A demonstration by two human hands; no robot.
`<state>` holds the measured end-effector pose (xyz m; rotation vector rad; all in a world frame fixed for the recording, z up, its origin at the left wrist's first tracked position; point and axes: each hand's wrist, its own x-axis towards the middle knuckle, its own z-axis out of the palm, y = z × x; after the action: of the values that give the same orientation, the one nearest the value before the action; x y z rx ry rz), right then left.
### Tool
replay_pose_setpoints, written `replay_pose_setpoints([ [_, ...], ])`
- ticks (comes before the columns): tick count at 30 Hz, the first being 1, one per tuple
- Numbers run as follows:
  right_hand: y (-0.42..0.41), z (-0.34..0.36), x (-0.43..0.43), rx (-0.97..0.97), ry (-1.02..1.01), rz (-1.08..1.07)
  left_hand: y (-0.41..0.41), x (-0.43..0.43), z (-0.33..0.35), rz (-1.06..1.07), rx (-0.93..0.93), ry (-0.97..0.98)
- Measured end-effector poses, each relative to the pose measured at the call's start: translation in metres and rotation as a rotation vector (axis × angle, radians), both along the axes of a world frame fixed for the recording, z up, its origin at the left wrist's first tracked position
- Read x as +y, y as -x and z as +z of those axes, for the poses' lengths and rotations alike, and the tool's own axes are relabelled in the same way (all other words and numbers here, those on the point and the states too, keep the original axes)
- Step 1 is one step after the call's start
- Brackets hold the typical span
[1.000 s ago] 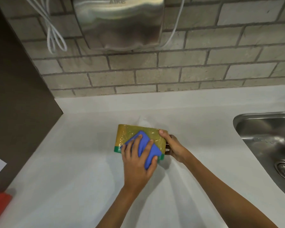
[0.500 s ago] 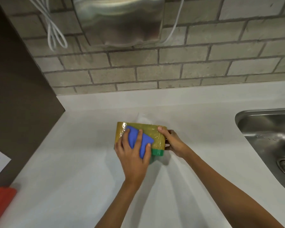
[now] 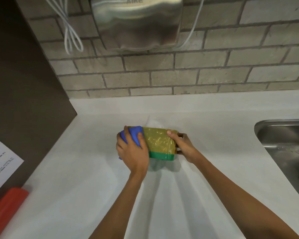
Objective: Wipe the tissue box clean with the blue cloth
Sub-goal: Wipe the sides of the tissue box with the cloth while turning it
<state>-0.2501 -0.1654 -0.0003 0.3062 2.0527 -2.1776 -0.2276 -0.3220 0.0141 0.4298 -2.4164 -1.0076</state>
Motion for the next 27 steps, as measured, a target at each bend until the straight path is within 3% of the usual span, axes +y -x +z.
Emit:
replay_pose_setpoints([
  [7, -0.004, 0.004, 0.0, -0.036, -0.038, 0.028, -0.05, 0.036, -0.025, -0.438, 0.22, 0.609],
  [9, -0.005, 0.001, 0.004, -0.046, -0.043, 0.033, -0.053, 0.022, -0.036, -0.529, 0.27, 0.696],
  [12, -0.006, -0.003, 0.005, -0.057, -0.009, 0.001, -0.048, -0.001, -0.036, -0.387, 0.244, 0.419],
  [16, -0.003, 0.001, 0.003, -0.042, 0.012, -0.093, -0.026, -0.028, -0.012, -0.137, 0.252, -0.379],
  [19, -0.003, 0.002, 0.006, -0.012, 0.0, -0.078, -0.001, -0.055, 0.007, 0.042, 0.085, -0.828],
  [23, -0.002, -0.001, 0.006, 0.039, -0.114, 0.035, 0.015, -0.075, 0.01, -0.06, -0.261, -1.002],
  [27, 0.003, 0.005, 0.008, 0.081, -0.261, 0.167, 0.021, -0.076, 0.011, -0.159, -0.35, -0.812],
])
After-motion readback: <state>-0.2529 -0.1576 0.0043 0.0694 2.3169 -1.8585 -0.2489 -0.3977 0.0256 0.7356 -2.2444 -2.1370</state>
